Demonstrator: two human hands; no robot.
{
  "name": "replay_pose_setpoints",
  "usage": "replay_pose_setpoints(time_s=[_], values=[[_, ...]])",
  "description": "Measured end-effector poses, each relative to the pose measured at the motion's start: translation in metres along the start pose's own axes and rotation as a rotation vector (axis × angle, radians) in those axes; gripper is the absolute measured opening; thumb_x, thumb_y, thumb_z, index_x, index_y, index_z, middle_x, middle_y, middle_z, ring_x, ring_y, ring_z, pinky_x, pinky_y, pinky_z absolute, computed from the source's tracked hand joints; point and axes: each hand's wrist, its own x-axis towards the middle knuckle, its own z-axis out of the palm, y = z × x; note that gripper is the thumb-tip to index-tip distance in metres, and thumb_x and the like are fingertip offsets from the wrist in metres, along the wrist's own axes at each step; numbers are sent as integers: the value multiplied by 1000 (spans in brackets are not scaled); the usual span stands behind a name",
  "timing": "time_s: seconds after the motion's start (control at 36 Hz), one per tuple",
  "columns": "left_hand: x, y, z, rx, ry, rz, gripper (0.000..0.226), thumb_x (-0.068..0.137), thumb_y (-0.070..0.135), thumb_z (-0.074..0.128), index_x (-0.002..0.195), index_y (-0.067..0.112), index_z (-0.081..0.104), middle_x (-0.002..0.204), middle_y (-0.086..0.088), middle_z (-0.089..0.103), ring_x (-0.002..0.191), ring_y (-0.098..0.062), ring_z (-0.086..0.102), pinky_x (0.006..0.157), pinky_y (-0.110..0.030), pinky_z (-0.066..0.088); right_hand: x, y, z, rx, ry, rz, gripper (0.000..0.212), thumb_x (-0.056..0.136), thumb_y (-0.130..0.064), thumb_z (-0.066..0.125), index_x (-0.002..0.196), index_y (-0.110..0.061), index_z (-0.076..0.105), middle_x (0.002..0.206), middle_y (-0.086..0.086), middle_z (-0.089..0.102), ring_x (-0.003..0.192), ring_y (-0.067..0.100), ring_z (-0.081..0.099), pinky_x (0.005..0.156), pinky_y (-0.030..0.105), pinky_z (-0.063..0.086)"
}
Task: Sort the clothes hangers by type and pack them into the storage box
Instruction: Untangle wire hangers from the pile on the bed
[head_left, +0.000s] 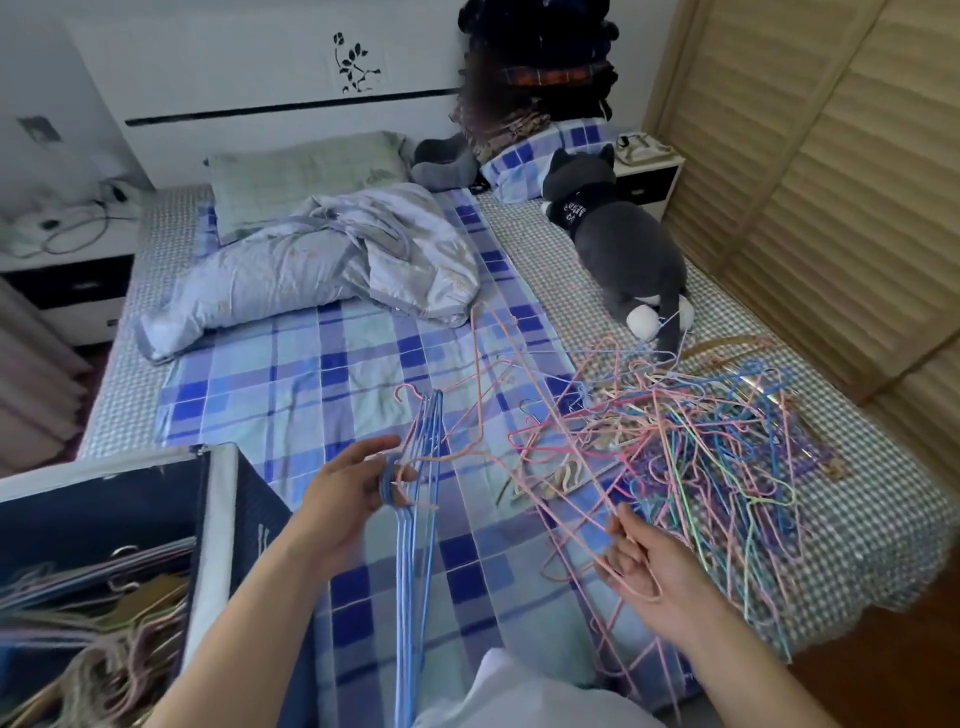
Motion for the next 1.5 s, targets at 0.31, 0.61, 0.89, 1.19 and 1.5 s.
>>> replay_pose_setpoints(time_s=[0.31, 0.61, 0.89, 1.19, 1.5], values=[[4, -6, 3, 213, 10, 88, 25, 103, 1, 47, 109, 7, 70, 75, -5, 66, 62, -17, 53, 62, -19, 48, -31, -101, 47, -282, -147, -356, 28, 86, -28, 62, 95, -2, 64, 66, 6, 53, 60, 19, 51, 57, 27, 52], [-3, -2, 12, 360, -33, 146, 22, 103, 6, 52, 109, 13, 72, 90, -8, 77, 75, -22, 73, 78, -21, 48, -42, -154, 106, -1025, 59, -811, 34, 100, -25, 58, 77, 0, 62, 57, 12, 64, 43, 19, 49, 46, 28, 41], [-12, 8, 25, 251, -105, 168, 24, 106, 10, 48, 118, 14, 69, 98, -16, 76, 96, -22, 74, 98, -36, 46, 4, -145, 135, -468, 32, -483, 40, 104, -33, 50, 71, -12, 56, 53, 3, 32, 43, 12, 20, 48, 29, 13], [-47, 14, 39, 30, -151, 124, 32, 105, 19, 43, 118, 4, 68, 77, -13, 66, 84, -32, 67, 98, -45, 48, 79, -68, 125, -444, 265, -48, 39, 103, -29, 52, 69, -11, 50, 37, -4, 36, 24, 8, 20, 33, 14, 16], [-38, 2, 42, 223, -76, 48, 23, 102, 2, 52, 115, 9, 70, 69, -6, 59, 64, -15, 56, 65, -22, 51, 110, -16, 59, -603, 22, 118, 24, 100, -33, 59, 89, -12, 60, 60, 4, 60, 50, 15, 55, 49, 23, 38]])
